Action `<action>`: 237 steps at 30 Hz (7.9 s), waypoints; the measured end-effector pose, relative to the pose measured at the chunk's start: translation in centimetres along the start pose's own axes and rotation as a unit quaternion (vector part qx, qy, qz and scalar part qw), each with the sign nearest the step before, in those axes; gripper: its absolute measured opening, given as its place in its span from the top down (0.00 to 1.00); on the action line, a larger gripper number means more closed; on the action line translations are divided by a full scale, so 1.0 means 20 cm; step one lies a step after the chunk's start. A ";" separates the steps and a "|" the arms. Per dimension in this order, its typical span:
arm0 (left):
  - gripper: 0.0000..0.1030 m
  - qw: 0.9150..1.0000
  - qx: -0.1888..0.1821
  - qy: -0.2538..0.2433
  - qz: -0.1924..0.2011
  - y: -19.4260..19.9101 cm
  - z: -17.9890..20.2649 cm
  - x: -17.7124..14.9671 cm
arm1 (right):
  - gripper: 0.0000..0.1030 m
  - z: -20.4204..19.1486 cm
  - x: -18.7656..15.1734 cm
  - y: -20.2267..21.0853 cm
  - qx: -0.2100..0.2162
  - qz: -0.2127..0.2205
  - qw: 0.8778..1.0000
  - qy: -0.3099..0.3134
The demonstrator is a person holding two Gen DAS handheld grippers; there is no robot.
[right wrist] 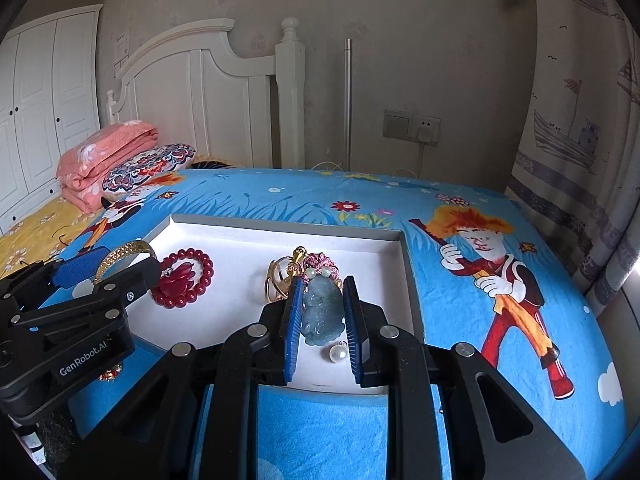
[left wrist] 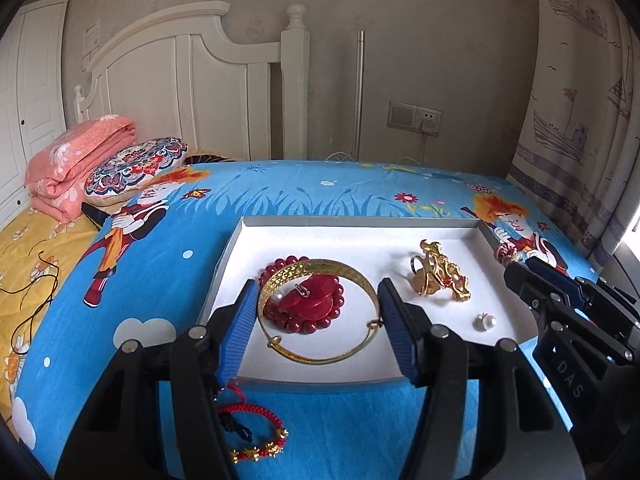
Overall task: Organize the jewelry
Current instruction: 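Open left tool to drop the bangle in the tray while right tool releases the jade pendant, then grasp the green pendant on black cord with right tool and lift it, then grasp the red cord bracelet with left tool while right tool holds the green pendant, then carry red cord bracelet with left tool into tray while right tool drops the green pendant there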
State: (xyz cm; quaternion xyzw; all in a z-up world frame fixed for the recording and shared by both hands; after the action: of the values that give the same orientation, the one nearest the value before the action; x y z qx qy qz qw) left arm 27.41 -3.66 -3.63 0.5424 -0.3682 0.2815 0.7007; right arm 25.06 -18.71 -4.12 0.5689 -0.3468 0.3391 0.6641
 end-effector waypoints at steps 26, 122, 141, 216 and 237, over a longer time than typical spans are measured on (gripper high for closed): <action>0.39 0.998 0.037 -0.009 -0.053 -0.39 -0.09 0.08 | 0.67 -0.04 0.02 -0.31 -0.013 -0.058 0.998 0.019; 0.13 0.997 0.005 0.012 -0.079 0.18 -0.29 -0.45 | 0.93 -0.10 -0.36 0.23 0.047 -0.057 0.997 -0.033; 0.86 0.996 0.023 -0.014 -0.090 0.12 -0.20 -0.49 | 0.93 -0.12 -0.40 0.30 0.068 -0.045 0.996 -0.023; 0.72 0.996 -0.075 -0.041 -0.037 0.33 0.16 -0.65 | 0.93 -0.06 -0.45 0.52 0.056 0.003 0.998 -0.016; 0.89 0.997 -0.039 -0.060 0.034 0.55 0.15 -0.54 | 0.93 -0.10 -0.41 0.60 0.063 0.026 0.998 -0.002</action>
State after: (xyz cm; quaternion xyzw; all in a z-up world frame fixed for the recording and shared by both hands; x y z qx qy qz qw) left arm 11.92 -3.81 -6.06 0.5176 -0.4385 0.2574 0.6881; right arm 10.63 -15.66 -5.07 0.6010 -0.3412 0.3761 0.6171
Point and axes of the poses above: each gripper's, at about its wrist camera, not at the fingertips, and y roughly against the way its jaws point, z to its right, x to its top, the point moved 10 cm from there along -y, roughly the way its jaws point, and after that the axes turned 11 degrees about -x, right-handed, at the moved point
